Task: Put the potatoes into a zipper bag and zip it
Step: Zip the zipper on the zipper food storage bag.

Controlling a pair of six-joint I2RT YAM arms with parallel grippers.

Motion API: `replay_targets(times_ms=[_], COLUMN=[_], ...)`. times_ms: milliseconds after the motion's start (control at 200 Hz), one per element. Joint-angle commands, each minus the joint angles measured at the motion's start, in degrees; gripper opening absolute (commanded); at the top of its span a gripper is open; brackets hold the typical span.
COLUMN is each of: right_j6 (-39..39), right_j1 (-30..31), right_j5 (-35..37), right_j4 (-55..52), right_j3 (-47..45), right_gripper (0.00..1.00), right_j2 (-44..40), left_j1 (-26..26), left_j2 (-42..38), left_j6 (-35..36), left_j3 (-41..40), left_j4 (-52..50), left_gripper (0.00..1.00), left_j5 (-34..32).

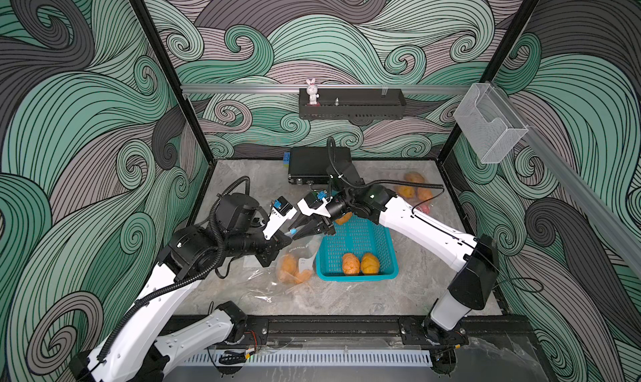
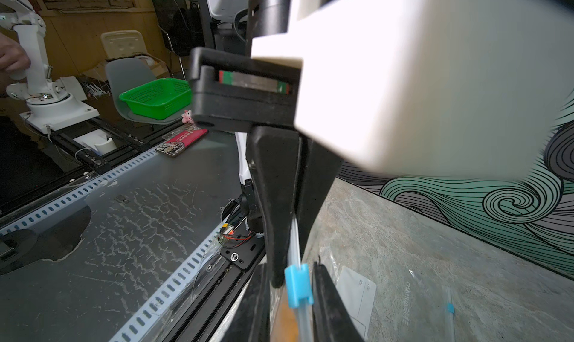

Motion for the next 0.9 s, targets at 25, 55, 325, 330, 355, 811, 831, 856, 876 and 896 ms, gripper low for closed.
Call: replay_targets(times_ms=[25,55,325,330,355,811,831,856,876,896], right_j6=[0.0,0.0,0.1,0.1,0.1,1.5,1.4,1.1,0.7,0.4], right_j1=[0.3,0.3,0.3,0.3,0.3,0.3,0.3,0.3,0.3,0.3], right_j5=[-0.5,-0.5,-0.2,-0.2,-0.3,2.3,2.8,3.3,3.7,4.2], right_j4=[-0.8,-0.6,-0.8,-0.8,-0.8,0.1,0.0,-0.4,-0.5,-0.8], right_j3=[1.3,1.4,1.7,1.7,1.8,3.3,3.2,3.1,3.0,2.9], right_gripper=[0.19,0.18,0.13,0.13,0.12,0.01,0.01,0.01,0.01,0.01], right_j2=[-1.8,-1.8,-1.7,-1.7,-1.7,-2.2,-2.4,-2.4,-2.5,-2.8], left_j1=[-0.4,-0.4,-0.5,-0.5,-0.4,-0.4,-0.4,-0.4,-0.4,-0.4], left_j2=[-1.1,-1.2,-1.7,-1.7,-1.7,-2.5,-2.6,-2.7,-2.7,-2.8], left_j6=[0.7,0.7,0.7,0.7,0.7,0.3,0.3,0.2,0.1,0.1], left_j3=[-0.1,-0.3,-0.6,-0.5,-0.5,0.0,0.0,0.1,0.2,0.3], left_j4=[0.0,0.1,0.2,0.2,0.2,-0.4,-0.5,-0.5,-0.7,-0.8], left_gripper=[0.00,0.00,0.00,0.00,0.00,0.00,0.00,0.00,0.00,0.00], left_j5=[-0.5,-0.5,-0.9,-1.0,-1.0,-1.8,-1.8,-1.8,-1.8,-1.8])
